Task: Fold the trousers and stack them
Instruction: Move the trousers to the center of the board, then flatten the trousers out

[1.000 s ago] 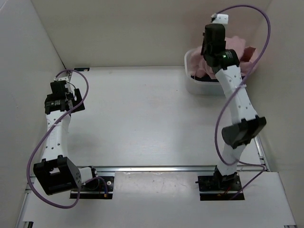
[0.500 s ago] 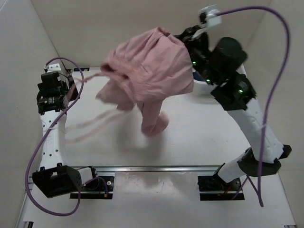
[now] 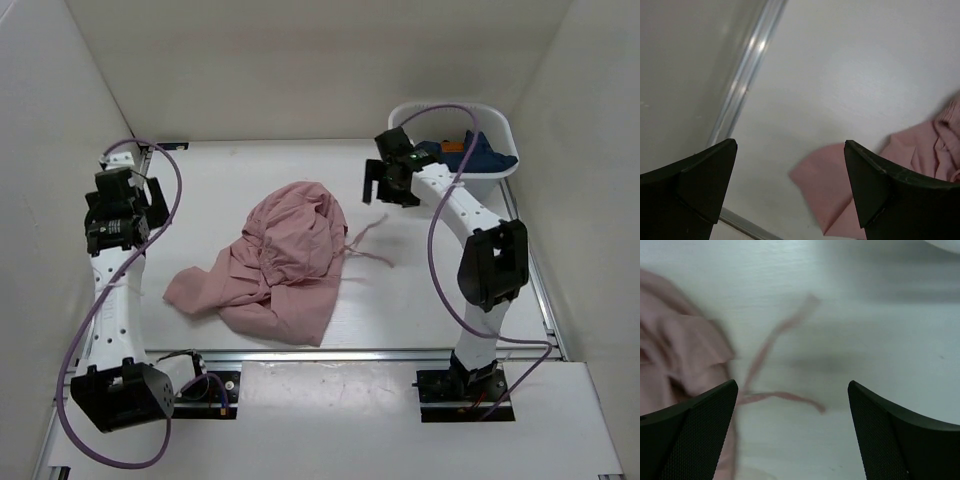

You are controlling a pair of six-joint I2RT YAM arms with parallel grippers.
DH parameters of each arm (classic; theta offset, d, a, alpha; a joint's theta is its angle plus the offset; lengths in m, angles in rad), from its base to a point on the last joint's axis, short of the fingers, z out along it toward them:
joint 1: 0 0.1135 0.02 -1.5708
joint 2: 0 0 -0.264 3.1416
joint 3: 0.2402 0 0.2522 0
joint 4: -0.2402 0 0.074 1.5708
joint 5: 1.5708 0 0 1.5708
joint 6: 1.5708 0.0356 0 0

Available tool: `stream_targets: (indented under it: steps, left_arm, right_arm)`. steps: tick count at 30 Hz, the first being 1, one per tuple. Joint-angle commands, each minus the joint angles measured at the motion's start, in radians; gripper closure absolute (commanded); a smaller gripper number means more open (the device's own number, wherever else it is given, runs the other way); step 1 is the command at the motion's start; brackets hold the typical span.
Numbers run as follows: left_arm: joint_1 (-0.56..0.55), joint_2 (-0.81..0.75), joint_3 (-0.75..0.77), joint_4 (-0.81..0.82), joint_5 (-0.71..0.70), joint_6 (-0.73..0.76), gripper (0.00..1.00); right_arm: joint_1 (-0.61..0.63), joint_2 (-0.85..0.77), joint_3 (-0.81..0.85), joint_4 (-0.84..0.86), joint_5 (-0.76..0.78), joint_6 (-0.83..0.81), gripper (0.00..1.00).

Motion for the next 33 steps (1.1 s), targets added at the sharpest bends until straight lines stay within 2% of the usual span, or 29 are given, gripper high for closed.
stream_targets:
  steps: [1, 2, 5, 8, 10, 15, 17, 18, 19, 20, 21, 23, 24, 26, 30, 31, 33]
  left_arm:
    - [-0.086, -0.011, -0.116, -0.090, 0.072, -0.001, 0.00]
    - [-0.114, -0.011, -0.212, -0.090, 0.072, -0.001, 0.00]
    - [-0.237, -0.001, -0.350, -0.090, 0.072, -0.001, 0.00]
    - [-0.271, 0.024, -0.525, -0.003, 0.029, -0.001, 0.00]
    - [-0.271, 0.033, -0.567, 0.033, 0.029, -0.001, 0.00]
    - [-0.280, 0.090, -0.621, 0.099, 0.099, -0.001, 0.01]
    - [-0.280, 0.131, -0.612, 0.099, 0.144, -0.001, 0.12]
    - [-0.280, 0.146, -0.612, 0.099, 0.165, -0.001, 0.24]
    - [-0.280, 0.163, -0.602, 0.099, 0.193, -0.001, 0.50]
    - [-0.280, 0.203, -0.584, 0.099, 0.193, -0.001, 0.70]
    - [-0.280, 0.225, -0.572, 0.099, 0.193, -0.001, 0.86]
    - [-0.266, 0.258, -0.521, 0.099, 0.147, -0.001, 0.86]
    - [-0.206, 0.277, -0.445, 0.099, 0.075, -0.001, 0.86]
    - [-0.111, 0.277, -0.382, 0.099, 0.038, -0.001, 0.86]
    - [0.026, 0.252, -0.242, 0.077, -0.003, -0.001, 0.86]
    - [0.045, 0.240, -0.201, 0.067, -0.017, -0.001, 0.86]
    - [0.059, 0.229, -0.171, 0.024, -0.031, -0.001, 0.86]
  right_arm:
    - [0.065, -0.206, -0.059, 0.071, -0.021, -0.066, 0.05]
    - [0.092, -0.217, -0.089, 0.097, -0.048, -0.092, 0.04]
    - [0.202, -0.205, -0.109, 0.160, -0.156, -0.140, 0.04]
    - [0.300, -0.089, -0.073, 0.145, -0.225, -0.149, 0.04]
    - [0.352, -0.033, -0.035, 0.111, -0.225, -0.149, 0.04]
    - [0.388, 0.117, 0.025, 0.074, -0.204, -0.096, 0.04]
    - [0.388, 0.175, 0.048, 0.074, -0.193, -0.070, 0.04]
    - [0.376, 0.197, 0.093, 0.074, -0.204, -0.070, 0.09]
    - [0.364, 0.218, 0.128, 0.053, -0.226, -0.070, 0.18]
    - [0.364, 0.261, 0.168, 0.042, -0.252, -0.070, 0.30]
    - [0.353, 0.280, 0.214, 0.030, -0.277, -0.061, 0.56]
    - [0.342, 0.309, 0.378, -0.019, -0.308, -0.060, 0.82]
    - [0.312, 0.298, 0.538, -0.069, -0.320, -0.041, 1.00]
    - [0.243, 0.220, 0.540, -0.041, -0.368, 0.040, 1.00]
    - [0.066, -0.126, 0.157, 0.135, -0.368, 0.203, 1.00]
    - [0.029, -0.247, -0.002, 0.126, -0.340, 0.222, 1.00]
    - [-0.072, -0.341, -0.133, 0.059, -0.308, 0.233, 1.00]
